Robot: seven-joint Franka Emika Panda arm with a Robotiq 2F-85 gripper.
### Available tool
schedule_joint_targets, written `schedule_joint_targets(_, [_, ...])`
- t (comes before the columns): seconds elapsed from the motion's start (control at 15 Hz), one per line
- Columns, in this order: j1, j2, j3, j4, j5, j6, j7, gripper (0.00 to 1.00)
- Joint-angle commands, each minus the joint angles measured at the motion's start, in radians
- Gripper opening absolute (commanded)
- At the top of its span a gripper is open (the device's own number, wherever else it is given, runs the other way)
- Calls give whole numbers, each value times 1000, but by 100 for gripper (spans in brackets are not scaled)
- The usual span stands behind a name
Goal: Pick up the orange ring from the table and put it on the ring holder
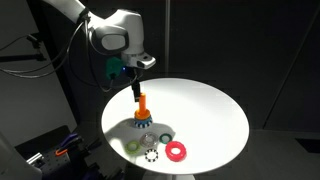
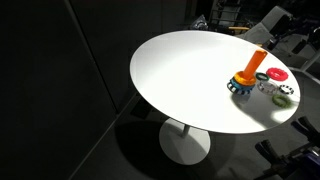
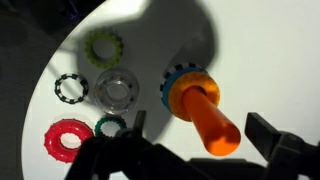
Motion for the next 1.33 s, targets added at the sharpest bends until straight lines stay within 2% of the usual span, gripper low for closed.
schedule_joint_targets(0.0, [-6,-106,8,-17,-10,-140,-69,100])
schedule_joint_targets(0.2, [-6,-171,17,-3,-33,-294,-91,100])
schedule_joint_targets(0.47, [-11,-267,46,-2,-121,-417,-66,100])
schedule_joint_targets(0.93, [-13,-436,54,-25,-144,-449,-92,100])
schedule_joint_targets(1.27, [-12,-430,59,-19,-130,-437,-78,100])
